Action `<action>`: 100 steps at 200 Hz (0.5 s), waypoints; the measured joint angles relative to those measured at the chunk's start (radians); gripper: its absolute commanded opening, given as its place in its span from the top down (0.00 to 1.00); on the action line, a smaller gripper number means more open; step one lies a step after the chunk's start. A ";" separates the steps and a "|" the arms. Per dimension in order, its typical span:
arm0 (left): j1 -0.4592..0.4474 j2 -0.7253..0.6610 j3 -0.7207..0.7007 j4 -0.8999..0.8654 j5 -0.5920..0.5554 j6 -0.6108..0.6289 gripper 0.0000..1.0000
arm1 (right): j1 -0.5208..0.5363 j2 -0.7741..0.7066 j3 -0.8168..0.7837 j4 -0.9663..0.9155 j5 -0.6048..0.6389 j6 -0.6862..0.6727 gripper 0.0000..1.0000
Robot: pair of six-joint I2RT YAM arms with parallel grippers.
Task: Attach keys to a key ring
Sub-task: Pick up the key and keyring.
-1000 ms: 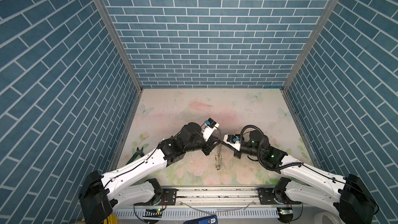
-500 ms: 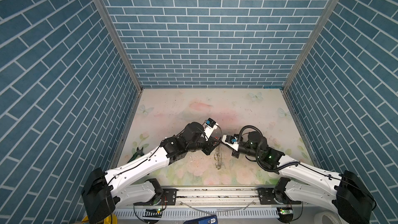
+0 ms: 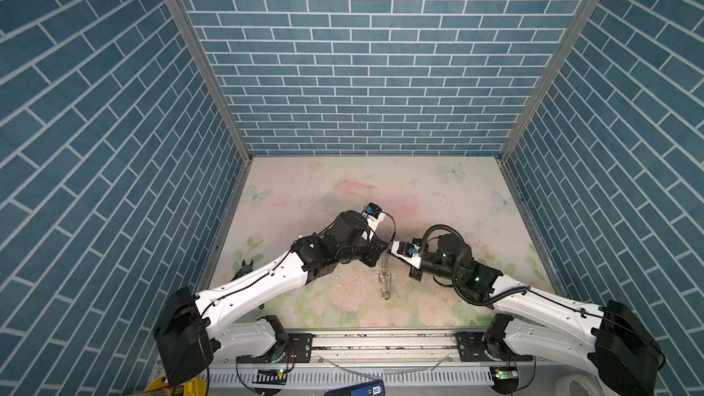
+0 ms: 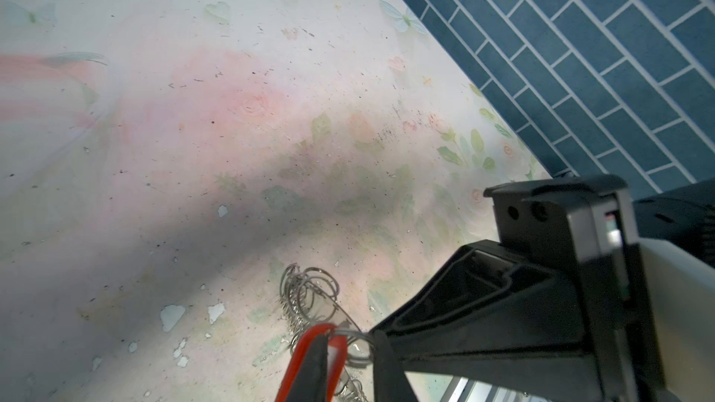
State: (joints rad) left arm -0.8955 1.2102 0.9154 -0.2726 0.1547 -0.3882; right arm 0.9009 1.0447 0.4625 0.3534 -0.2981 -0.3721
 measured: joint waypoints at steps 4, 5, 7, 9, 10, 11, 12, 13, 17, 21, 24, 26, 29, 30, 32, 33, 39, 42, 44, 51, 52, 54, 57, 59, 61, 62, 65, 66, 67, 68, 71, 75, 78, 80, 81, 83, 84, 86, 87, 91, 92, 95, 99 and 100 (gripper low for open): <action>0.000 0.000 0.000 -0.003 -0.006 0.000 0.79 | 0.000 0.000 0.000 0.000 0.000 0.000 1.00; 0.000 0.000 0.000 -0.004 -0.009 0.000 0.79 | 0.000 0.000 0.000 0.000 0.000 -0.001 1.00; 0.000 0.000 0.000 -0.005 -0.011 -0.001 0.79 | 0.000 0.000 0.000 0.001 0.001 -0.001 1.00; 0.000 0.000 0.000 -0.006 -0.014 -0.001 0.79 | 0.000 0.001 0.000 0.001 0.002 -0.001 1.00; 0.000 0.000 0.000 -0.007 -0.015 -0.001 0.79 | 0.001 0.001 0.000 0.001 0.002 -0.001 1.00; 0.000 0.000 0.000 -0.007 -0.018 -0.001 0.79 | 0.001 0.001 0.000 0.001 0.003 -0.001 1.00; 0.000 0.000 0.000 -0.008 -0.018 -0.001 0.79 | 0.001 0.001 0.000 0.002 0.003 -0.001 1.00; 0.000 0.000 0.000 -0.008 -0.018 -0.001 0.79 | 0.001 0.001 0.000 0.002 0.003 -0.001 1.00; 0.000 0.000 0.000 -0.010 -0.023 -0.001 0.79 | 0.002 0.001 0.000 0.002 0.004 -0.002 1.00; 0.000 0.000 0.000 -0.012 -0.025 -0.001 0.80 | 0.002 0.001 0.000 0.003 0.006 -0.002 1.00; 0.000 0.000 0.000 -0.013 -0.027 -0.001 0.79 | 0.002 0.001 0.000 0.003 0.006 -0.002 1.00; 0.000 0.000 0.000 -0.013 -0.028 -0.001 0.79 | 0.002 0.001 0.000 0.003 0.006 -0.002 1.00; 0.000 0.000 0.000 -0.013 -0.028 -0.001 0.79 | 0.002 0.001 0.000 0.004 0.007 -0.002 1.00; 0.000 0.000 0.000 -0.014 -0.029 -0.001 0.79 | 0.002 0.001 0.000 0.004 0.007 -0.002 1.00; 0.000 0.000 0.000 -0.013 -0.029 -0.001 0.79 | 0.002 0.001 0.000 0.005 0.007 -0.002 1.00; 0.000 0.000 0.000 -0.014 -0.029 -0.001 0.79 | 0.002 0.002 0.000 0.005 0.008 -0.002 1.00; 0.000 0.001 0.000 -0.014 -0.031 -0.001 0.79 | 0.003 0.002 0.000 0.006 0.008 -0.002 1.00; 0.000 0.001 0.000 -0.014 -0.031 -0.001 0.79 | 0.003 0.002 -0.001 0.007 0.008 -0.002 1.00; 0.000 0.001 0.000 -0.013 -0.032 -0.001 0.79 | 0.003 0.002 -0.001 0.008 0.009 -0.002 1.00; 0.000 0.002 0.000 -0.014 -0.035 -0.001 0.79 | 0.003 0.002 -0.002 0.010 0.010 -0.002 1.00; 0.000 0.002 0.000 -0.013 -0.035 -0.001 0.79 | 0.003 0.002 -0.002 0.011 0.010 -0.003 1.00; 0.000 0.002 0.000 -0.014 -0.035 -0.001 0.79 | 0.003 0.002 -0.002 0.011 0.010 -0.002 1.00; 0.000 0.002 0.000 -0.014 -0.037 -0.001 0.79 | 0.003 0.002 -0.003 0.012 0.011 -0.002 1.00; 0.000 0.002 0.000 -0.014 -0.039 -0.001 0.79 | 0.003 0.002 -0.003 0.013 0.011 -0.002 1.00; 0.000 0.002 0.000 -0.014 -0.039 -0.001 0.79 | 0.003 0.002 -0.003 0.014 0.011 -0.002 1.00; 0.000 0.002 0.000 -0.014 -0.040 -0.001 0.79 | 0.003 0.002 -0.003 0.014 0.011 -0.002 1.00; 0.000 0.002 0.000 -0.014 -0.041 0.000 0.79 | 0.003 0.002 -0.003 0.014 0.011 -0.002 1.00; 0.000 0.002 0.000 -0.014 -0.042 0.000 0.78 | 0.003 0.002 -0.003 0.014 0.011 -0.002 1.00; 0.000 0.002 0.000 -0.014 -0.043 0.000 0.78 | 0.003 0.002 -0.004 0.015 0.011 -0.002 1.00; 0.000 0.002 0.000 -0.014 -0.043 0.000 0.78 | 0.003 0.002 -0.004 0.015 0.011 -0.002 1.00; 0.000 0.002 0.000 -0.014 -0.044 0.000 0.78 | 0.003 0.002 -0.004 0.016 0.011 -0.002 1.00; 0.000 0.002 0.000 -0.014 -0.046 0.001 0.78 | 0.003 0.002 -0.004 0.017 0.011 -0.002 1.00; 0.000 0.002 0.000 -0.014 -0.048 0.001 0.78 | 0.003 0.002 -0.005 0.018 0.012 -0.002 1.00; 0.000 0.002 0.000 -0.014 -0.050 0.002 0.78 | 0.003 0.002 -0.005 0.020 0.012 -0.002 1.00; 0.000 0.002 0.000 -0.014 -0.050 0.002 0.78 | 0.003 0.002 -0.006 0.021 0.012 -0.002 1.00; 0.000 0.002 0.000 -0.014 -0.050 0.002 0.78 | 0.003 0.002 -0.006 0.022 0.012 -0.002 1.00; 0.000 0.002 0.000 -0.014 -0.051 0.002 0.78 | 0.003 0.002 -0.007 0.023 0.012 -0.002 1.00; 0.000 0.002 0.000 -0.014 -0.053 0.003 0.78 | 0.003 0.001 -0.008 0.024 0.012 -0.002 1.00; 0.000 0.002 0.000 -0.014 -0.053 0.003 0.78 | 0.003 0.001 -0.008 0.026 0.013 -0.002 1.00; 0.001 0.002 0.000 -0.014 -0.056 0.003 0.78 | 0.003 0.000 -0.011 0.030 0.012 -0.002 1.00; 0.001 0.002 0.000 -0.014 -0.057 0.004 0.78 | 0.003 0.000 -0.013 0.032 0.012 -0.002 1.00; 0.002 0.002 0.000 -0.014 -0.058 0.004 0.77 | 0.003 -0.001 -0.015 0.036 0.012 -0.002 1.00; 0.004 0.002 -0.001 -0.014 -0.060 0.004 0.77 | 0.003 -0.003 -0.019 0.040 0.012 -0.002 1.00; 0.005 0.002 -0.001 -0.014 -0.060 0.005 0.77 | 0.003 -0.003 -0.020 0.042 0.013 -0.002 1.00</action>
State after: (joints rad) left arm -0.8909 1.2125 0.9146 -0.2871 0.0944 -0.3836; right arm 0.9035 1.0412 0.4423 0.3958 -0.2855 -0.3737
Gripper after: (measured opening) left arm 0.222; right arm 0.043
